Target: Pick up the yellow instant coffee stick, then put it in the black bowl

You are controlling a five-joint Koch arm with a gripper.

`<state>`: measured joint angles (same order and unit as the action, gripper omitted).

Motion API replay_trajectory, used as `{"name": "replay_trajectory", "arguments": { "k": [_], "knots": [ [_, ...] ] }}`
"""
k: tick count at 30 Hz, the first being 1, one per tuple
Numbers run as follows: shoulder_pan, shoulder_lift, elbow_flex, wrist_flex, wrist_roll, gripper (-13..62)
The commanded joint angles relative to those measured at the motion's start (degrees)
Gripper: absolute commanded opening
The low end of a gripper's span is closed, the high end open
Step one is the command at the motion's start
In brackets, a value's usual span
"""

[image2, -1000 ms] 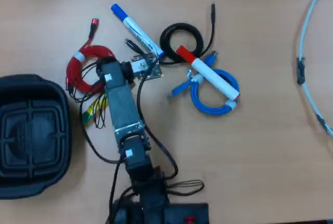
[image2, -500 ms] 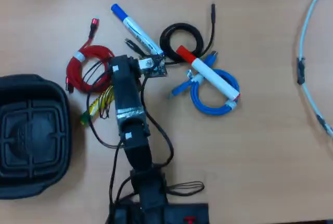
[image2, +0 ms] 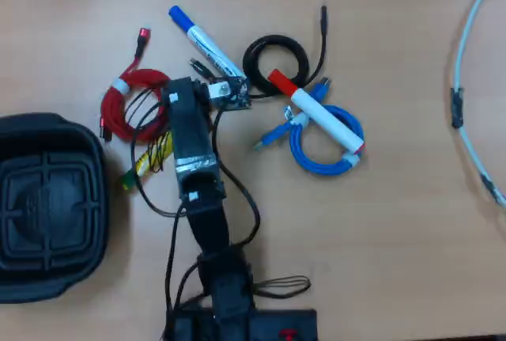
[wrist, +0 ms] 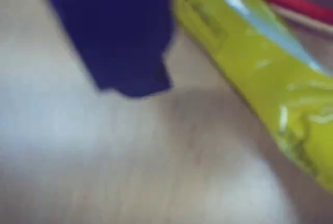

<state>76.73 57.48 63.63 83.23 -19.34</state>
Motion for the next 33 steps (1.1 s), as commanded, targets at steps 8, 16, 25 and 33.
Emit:
{"name": "replay_trajectory", "arguments": {
  "k": [8, 16, 25, 33],
  "knots": [
    [0.09, -6.15, -15.38, 13.71, -0.09, 57.5],
    [0.00, -7.82, -14.77, 19.16, 0.62, 57.5],
    [0.35, -9.67, -15.82, 19.16, 0.18, 57.4],
    [0.26, -10.46, -15.82, 19.16, 0.09, 55.5]
  ]
}}
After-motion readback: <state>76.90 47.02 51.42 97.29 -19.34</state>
